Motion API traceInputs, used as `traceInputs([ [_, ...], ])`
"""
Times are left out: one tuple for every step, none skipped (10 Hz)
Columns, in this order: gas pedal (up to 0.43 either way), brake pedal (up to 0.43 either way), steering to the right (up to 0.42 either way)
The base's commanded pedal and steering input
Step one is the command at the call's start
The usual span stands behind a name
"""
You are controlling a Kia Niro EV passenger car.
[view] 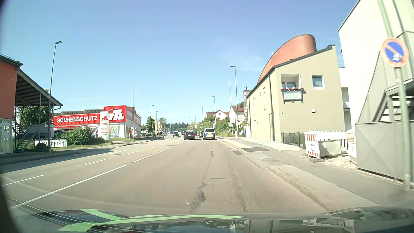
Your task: Follow the waypoints while adhering to traffic rules and regulations
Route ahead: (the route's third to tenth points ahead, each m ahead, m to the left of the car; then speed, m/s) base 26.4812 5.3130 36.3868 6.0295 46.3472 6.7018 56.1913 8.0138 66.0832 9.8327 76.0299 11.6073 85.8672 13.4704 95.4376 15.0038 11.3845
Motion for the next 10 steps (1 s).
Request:
traceInputs([
  [0.15,0.0,-0.017],
  [0.15,0.0,-0.018],
  [0.15,0.0,-0.018],
  [0.15,0.0,-0.018],
  [0.138,0.0,-0.018],
  [0.138,0.0,-0.018],
  [0.079,0.0,-0.018],
  [0.067,0.0,-0.018],
  [0.059,0.0,-0.018],
  [0.059,0.0,-0.018],
])
